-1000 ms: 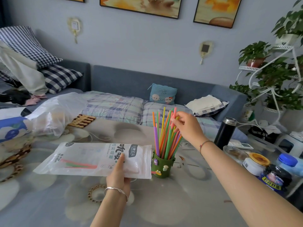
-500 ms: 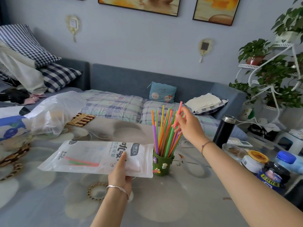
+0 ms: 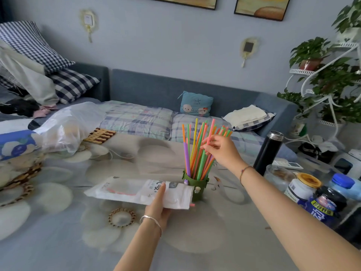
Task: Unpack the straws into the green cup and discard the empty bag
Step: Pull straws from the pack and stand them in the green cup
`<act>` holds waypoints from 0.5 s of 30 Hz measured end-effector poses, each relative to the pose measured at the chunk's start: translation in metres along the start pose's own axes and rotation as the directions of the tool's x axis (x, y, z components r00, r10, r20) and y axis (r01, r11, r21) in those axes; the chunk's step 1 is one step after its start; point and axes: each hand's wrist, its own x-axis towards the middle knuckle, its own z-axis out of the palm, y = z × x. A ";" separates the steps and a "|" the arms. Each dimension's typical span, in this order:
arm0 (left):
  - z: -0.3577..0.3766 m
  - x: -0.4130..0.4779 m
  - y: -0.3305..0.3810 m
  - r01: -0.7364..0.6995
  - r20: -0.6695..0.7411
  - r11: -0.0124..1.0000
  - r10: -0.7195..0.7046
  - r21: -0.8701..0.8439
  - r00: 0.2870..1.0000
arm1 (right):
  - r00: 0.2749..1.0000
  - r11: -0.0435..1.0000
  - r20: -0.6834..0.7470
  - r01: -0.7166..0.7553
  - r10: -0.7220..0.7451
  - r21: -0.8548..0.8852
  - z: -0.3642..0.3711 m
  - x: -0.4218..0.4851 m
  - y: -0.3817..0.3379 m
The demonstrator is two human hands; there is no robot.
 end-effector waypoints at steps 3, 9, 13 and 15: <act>0.005 -0.006 -0.007 0.129 0.022 0.976 -0.135 0.173 0.991 | 0.999 0.998 -0.023 0.022 -0.023 -0.051 0.002 -0.005 0.003; 0.005 -0.029 0.008 0.236 0.021 0.462 -0.485 0.855 0.875 | 0.997 1.000 -0.072 0.019 -0.018 0.010 -0.005 -0.009 -0.002; 0.051 -0.038 0.038 -0.082 0.144 0.314 -0.179 0.946 0.973 | 0.991 0.996 -0.129 0.052 -0.042 0.075 -0.017 -0.004 -0.010; 0.082 -0.031 0.046 -0.387 0.346 0.232 0.201 0.892 0.917 | 0.990 0.990 -0.131 0.059 -0.041 0.129 -0.024 -0.002 -0.014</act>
